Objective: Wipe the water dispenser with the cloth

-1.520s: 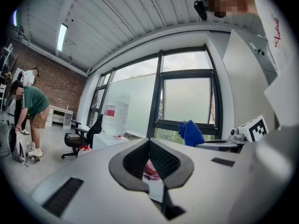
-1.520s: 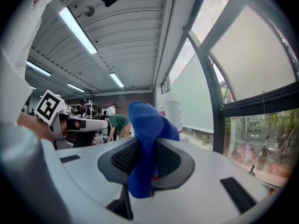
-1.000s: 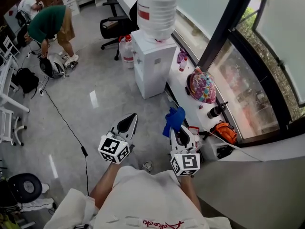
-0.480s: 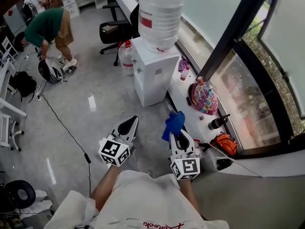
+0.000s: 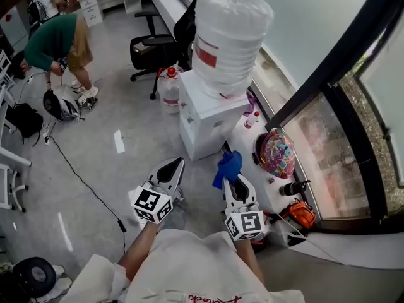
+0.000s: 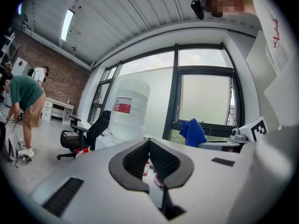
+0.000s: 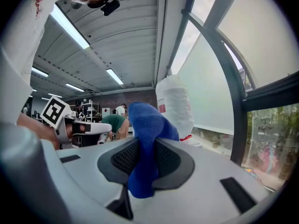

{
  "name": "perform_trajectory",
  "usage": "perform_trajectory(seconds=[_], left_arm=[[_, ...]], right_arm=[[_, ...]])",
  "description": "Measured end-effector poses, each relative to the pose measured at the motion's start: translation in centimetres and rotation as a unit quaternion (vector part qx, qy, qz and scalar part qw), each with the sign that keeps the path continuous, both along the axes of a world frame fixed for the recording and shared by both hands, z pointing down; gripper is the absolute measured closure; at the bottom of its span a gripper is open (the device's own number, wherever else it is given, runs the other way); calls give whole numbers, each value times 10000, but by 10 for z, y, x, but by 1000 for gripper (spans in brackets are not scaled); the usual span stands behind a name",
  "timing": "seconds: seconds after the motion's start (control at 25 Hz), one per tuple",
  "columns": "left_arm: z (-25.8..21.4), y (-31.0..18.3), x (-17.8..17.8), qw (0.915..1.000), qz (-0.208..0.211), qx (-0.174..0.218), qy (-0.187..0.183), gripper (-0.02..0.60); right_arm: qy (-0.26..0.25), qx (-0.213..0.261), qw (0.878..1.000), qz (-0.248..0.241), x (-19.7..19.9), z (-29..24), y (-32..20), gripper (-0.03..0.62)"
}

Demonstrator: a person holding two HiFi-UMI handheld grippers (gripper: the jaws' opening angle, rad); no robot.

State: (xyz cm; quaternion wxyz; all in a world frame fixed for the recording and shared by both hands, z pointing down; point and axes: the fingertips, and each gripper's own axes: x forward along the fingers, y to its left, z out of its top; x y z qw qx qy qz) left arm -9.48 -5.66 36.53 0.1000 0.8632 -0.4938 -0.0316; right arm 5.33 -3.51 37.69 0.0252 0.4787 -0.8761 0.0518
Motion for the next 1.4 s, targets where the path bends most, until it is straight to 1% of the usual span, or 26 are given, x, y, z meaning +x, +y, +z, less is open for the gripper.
perform_trajectory(seconds=[0.12,0.28,0.52,0.68,0.8,0.92,1.04,1.16,1.4], left_arm=[[-7,-39,-19,10000,57,-21,29,571],[-14,-89,-41,9999,135,-18,53,571],[-12,-135,-53,9996,294,-14,12,571],[0,-139,-48,9994,293,-184,30,571],[0,-146,-41,9995,247,-205,21,571],[3,-149,-30,9996,87,-252,-3,571],[8,-142,-21,9993,-116,-340,-37,571],[10,-136,-13,9991,-249,-350,-47,571],[33,-128,-3,9978,-505,-416,-92,571]], right_arm=[[-20,15,10000,-72,-25,-11,-39,497],[12,199,9998,-12,-51,-29,-90,497],[34,459,9989,93,-65,-47,-142,497],[36,322,9994,103,-60,-37,-152,497],[16,263,9996,65,-54,-36,-162,497],[-25,174,9998,-50,-43,-28,-170,497],[-61,63,9997,-216,-33,-19,-172,497],[-24,52,9995,-310,-23,-14,-175,497],[-65,-36,9988,-480,-14,14,-175,497]])
